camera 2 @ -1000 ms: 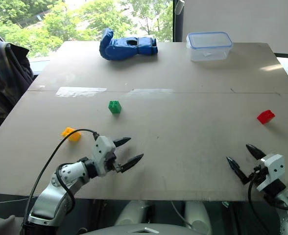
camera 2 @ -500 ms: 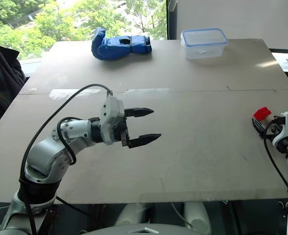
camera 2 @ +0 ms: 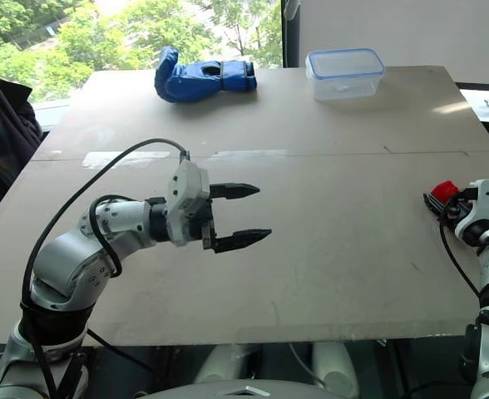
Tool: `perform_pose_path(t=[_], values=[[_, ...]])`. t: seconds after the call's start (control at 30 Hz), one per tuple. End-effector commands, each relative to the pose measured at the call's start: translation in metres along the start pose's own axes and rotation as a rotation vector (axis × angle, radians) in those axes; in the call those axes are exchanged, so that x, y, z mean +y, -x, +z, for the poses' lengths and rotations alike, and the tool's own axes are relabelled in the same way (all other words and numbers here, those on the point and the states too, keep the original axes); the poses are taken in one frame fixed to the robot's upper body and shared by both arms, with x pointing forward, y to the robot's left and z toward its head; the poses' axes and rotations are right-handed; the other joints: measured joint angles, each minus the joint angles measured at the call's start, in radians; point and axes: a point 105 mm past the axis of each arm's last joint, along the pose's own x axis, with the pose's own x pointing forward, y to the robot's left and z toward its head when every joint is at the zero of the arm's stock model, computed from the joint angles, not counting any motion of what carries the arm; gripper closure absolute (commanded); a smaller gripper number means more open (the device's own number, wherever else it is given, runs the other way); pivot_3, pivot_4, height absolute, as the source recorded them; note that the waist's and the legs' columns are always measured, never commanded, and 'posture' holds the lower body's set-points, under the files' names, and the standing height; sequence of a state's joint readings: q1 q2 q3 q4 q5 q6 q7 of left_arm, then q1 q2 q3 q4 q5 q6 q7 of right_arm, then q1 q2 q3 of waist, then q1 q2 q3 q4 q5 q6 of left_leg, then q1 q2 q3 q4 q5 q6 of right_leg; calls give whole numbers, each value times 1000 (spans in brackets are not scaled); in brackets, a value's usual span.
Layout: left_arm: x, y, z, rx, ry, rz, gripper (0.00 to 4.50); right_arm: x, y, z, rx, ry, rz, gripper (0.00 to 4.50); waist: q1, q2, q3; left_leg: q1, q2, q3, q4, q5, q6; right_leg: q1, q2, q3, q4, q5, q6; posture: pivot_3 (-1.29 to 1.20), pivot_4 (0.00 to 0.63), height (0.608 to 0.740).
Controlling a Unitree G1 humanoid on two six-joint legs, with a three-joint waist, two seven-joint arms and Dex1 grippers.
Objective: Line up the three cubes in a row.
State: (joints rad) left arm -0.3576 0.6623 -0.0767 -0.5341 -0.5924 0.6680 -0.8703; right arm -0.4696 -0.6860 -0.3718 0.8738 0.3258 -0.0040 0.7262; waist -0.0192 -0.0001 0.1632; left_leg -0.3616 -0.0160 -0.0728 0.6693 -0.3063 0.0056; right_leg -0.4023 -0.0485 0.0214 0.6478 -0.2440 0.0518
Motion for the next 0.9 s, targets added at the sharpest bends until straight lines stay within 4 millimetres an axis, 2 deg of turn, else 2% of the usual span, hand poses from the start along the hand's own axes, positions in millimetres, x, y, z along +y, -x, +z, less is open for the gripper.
perform_pose_path(t=[0.03,0.17,0.23,0.33,0.43,0.57,0.7,0.9], values=[[-1,4,9,-27,-48,10,0,0,2,4,-15,25,15,2921,0,0,0,0,0,0,0,0,0,0,0,0,0,0,0,0,150,740],[-2,5,5,-19,-48,15,0,10,11,0,-19,57,67,2921,3,0,0,0,0,-1,0,0,0,0,0,0,0,0,0,0,150,740],[-2,6,4,-12,-46,18,0,25,18,-1,-20,82,135,2921,5,0,0,0,0,-1,0,0,0,0,0,0,0,0,0,0,150,740],[-5,7,0,-5,-36,6,0,82,33,-2,-24,124,384,2921,5,1,0,-1,0,-2,0,0,0,0,0,0,1,0,0,0,150,740],[-6,8,-8,23,-31,-4,0,126,50,0,-21,168,598,2921,0,1,1,0,1,-2,0,-1,1,0,0,0,2,0,0,0,150,740],[-7,9,-19,63,-39,-38,0,167,60,-3,-21,283,858,2921,1,1,1,2,0,-1,1,-2,3,0,0,1,6,0,0,0,150,740],[-9,9,-23,87,-65,-79,0,177,54,-14,-6,386,1049,2921,2,-1,3,3,-1,0,4,-2,3,0,1,1,8,0,0,0,150,740],[-7,7,-19,89,-97,-91,0,181,45,-22,1,359,1277,2921,4,-3,4,1,0,-2,4,1,-1,-1,1,-1,8,0,0,0,150,740]])
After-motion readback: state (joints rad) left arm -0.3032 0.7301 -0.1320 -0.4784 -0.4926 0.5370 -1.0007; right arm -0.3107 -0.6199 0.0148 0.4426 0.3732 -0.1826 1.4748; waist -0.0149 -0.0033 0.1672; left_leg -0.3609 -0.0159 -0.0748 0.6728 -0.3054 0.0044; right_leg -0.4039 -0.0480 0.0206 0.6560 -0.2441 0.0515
